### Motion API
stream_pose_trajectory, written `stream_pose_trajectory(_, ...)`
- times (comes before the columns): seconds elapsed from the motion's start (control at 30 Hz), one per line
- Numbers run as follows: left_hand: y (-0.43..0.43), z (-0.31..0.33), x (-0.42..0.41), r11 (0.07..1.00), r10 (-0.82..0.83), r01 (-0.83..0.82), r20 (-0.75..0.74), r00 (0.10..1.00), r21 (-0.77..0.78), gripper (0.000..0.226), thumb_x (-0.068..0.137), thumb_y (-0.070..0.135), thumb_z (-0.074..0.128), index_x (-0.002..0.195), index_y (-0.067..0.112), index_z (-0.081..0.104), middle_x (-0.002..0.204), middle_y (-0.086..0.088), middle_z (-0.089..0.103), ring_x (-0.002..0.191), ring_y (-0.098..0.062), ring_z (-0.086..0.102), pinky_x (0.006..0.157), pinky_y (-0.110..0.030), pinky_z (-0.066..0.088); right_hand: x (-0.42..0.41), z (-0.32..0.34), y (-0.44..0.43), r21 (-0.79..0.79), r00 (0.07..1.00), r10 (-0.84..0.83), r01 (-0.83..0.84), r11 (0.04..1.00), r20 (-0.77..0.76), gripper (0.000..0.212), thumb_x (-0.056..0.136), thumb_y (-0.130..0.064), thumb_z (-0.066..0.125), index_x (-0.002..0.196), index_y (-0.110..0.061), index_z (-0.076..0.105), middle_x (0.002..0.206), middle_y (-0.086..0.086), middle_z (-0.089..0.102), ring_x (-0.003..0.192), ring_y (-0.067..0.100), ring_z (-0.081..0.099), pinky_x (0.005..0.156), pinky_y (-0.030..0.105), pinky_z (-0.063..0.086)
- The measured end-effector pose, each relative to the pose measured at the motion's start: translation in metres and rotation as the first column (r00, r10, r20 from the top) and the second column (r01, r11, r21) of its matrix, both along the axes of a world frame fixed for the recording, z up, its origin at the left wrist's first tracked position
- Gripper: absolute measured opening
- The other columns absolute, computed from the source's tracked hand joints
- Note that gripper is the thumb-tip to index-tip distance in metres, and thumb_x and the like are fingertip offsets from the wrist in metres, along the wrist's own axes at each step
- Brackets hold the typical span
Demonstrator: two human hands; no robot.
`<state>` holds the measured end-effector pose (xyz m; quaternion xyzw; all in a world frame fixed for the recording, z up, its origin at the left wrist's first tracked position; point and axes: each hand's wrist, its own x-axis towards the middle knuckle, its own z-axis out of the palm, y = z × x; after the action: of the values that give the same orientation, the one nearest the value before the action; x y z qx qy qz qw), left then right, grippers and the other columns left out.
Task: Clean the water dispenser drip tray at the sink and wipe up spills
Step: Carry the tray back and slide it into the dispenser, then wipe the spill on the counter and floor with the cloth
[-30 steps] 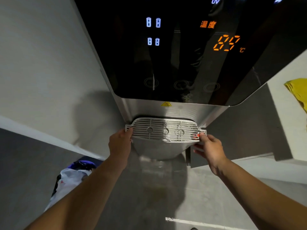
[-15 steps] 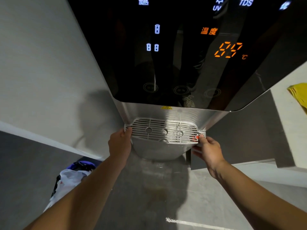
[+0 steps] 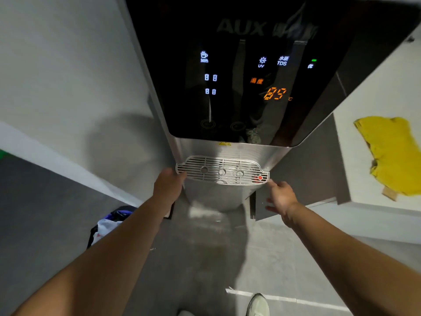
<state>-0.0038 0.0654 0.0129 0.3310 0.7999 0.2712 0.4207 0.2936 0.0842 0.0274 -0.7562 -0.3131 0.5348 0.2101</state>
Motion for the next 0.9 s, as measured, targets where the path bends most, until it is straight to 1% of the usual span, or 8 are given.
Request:
stream_pose_trajectory(0.13, -0.029, 0.061, 0.010, 0.997, -0.077, 0.076, 0.051, 0.996, 0.025, 0.020, 0.092, 0.035, 0.065, 0.104, 0.020, 0.066, 0.091, -0.002, 0.067, 0.093, -0.028, 0.064, 0.074, -0.038, 0.050, 0.011, 0.068, -0.035, 0.100, 0.941, 0.291, -0.311, 0.945, 0.175, 0.015, 0.100, -0.029, 0.060, 0.111, -0.018, 0.062, 0.111, 0.005, 0.069, 0.105, 0.031, 0.066, 0.098, 0.054, 0.055)
stream_pose_trajectory(0.23, -0.053, 0.118, 0.024, 0.968, -0.246, 0.237, 0.126, 0.961, 0.081, 0.023, 0.088, 0.037, 0.059, 0.083, 0.016, 0.068, 0.089, -0.020, 0.071, 0.094, -0.043, 0.067, 0.084, -0.050, 0.056, 0.030, 0.132, -0.062, 0.177, 0.842, 0.476, -0.524, 0.833, 0.255, 0.011, 0.097, -0.019, 0.063, 0.097, -0.030, 0.068, 0.094, -0.003, 0.073, 0.089, 0.023, 0.070, 0.087, 0.045, 0.059)
stream_pose_trajectory(0.37, -0.086, 0.182, 0.055, 0.923, -0.363, 0.336, 0.137, 0.922, 0.186, 0.014, 0.097, 0.029, 0.064, 0.096, 0.019, 0.074, 0.093, -0.019, 0.076, 0.092, -0.039, 0.071, 0.086, -0.051, 0.058, 0.075, 0.197, -0.075, 0.383, 0.799, 0.412, -0.580, 0.719, 0.438, 0.011, 0.095, -0.018, 0.063, 0.096, -0.027, 0.069, 0.088, -0.007, 0.073, 0.080, 0.015, 0.068, 0.074, 0.027, 0.052)
stream_pose_trajectory(0.5, -0.107, 0.229, 0.102, 0.939, -0.303, 0.251, 0.224, 0.926, 0.234, 0.011, 0.100, 0.012, 0.064, 0.097, 0.013, 0.074, 0.097, -0.023, 0.076, 0.084, -0.026, 0.071, 0.077, -0.039, 0.057, 0.133, 0.213, -0.035, 0.435, 0.754, 0.258, -0.583, 0.686, 0.604, 0.023, 0.097, -0.012, 0.058, 0.118, -0.012, 0.067, 0.113, 0.016, 0.066, 0.098, 0.034, 0.065, 0.088, 0.042, 0.051)
stream_pose_trajectory(0.63, -0.107, 0.253, 0.155, 0.946, -0.289, 0.237, 0.243, 0.926, 0.220, 0.014, 0.101, 0.011, 0.061, 0.107, 0.009, 0.073, 0.097, -0.012, 0.078, 0.086, -0.014, 0.072, 0.078, -0.027, 0.057, 0.191, 0.189, 0.010, 0.024, 0.434, 0.503, -0.774, 0.633, 0.747, 0.056, 0.104, -0.032, 0.050, 0.156, -0.014, 0.039, 0.154, 0.022, 0.042, 0.137, 0.045, 0.042, 0.111, 0.050, 0.037)
stream_pose_trajectory(0.77, -0.092, 0.259, 0.213, 0.951, -0.247, 0.195, 0.209, 0.946, 0.239, 0.014, 0.100, 0.004, 0.060, 0.109, 0.000, 0.071, 0.087, -0.009, 0.074, 0.074, -0.005, 0.069, 0.064, -0.016, 0.052, 0.218, 0.166, 0.013, -0.134, 0.110, 0.435, -0.859, 0.494, 0.894, 0.040, 0.097, -0.047, 0.057, 0.127, -0.020, 0.061, 0.125, 0.020, 0.059, 0.106, 0.042, 0.057, 0.080, 0.048, 0.050)
stream_pose_trajectory(0.83, -0.081, 0.263, 0.245, 0.957, -0.227, 0.179, 0.207, 0.951, 0.230, 0.016, 0.100, 0.004, 0.061, 0.111, 0.000, 0.071, 0.089, -0.013, 0.074, 0.074, -0.008, 0.070, 0.062, -0.013, 0.052, 0.229, 0.164, 0.009, -0.087, 0.179, 0.442, -0.851, 0.519, 0.879, 0.036, 0.096, -0.048, 0.056, 0.116, -0.019, 0.060, 0.115, 0.017, 0.064, 0.096, 0.040, 0.063, 0.070, 0.042, 0.051)
stream_pose_trajectory(0.9, -0.067, 0.268, 0.277, 0.951, -0.244, 0.202, 0.165, 0.956, 0.234, 0.014, 0.098, 0.008, 0.065, 0.107, 0.008, 0.076, 0.093, -0.014, 0.078, 0.079, -0.010, 0.074, 0.067, -0.015, 0.053, 0.244, 0.169, 0.007, -0.002, 0.397, 0.474, -0.765, 0.644, 0.786, 0.036, 0.097, -0.052, 0.043, 0.113, -0.022, 0.055, 0.107, 0.012, 0.067, 0.093, 0.036, 0.067, 0.067, 0.040, 0.047)
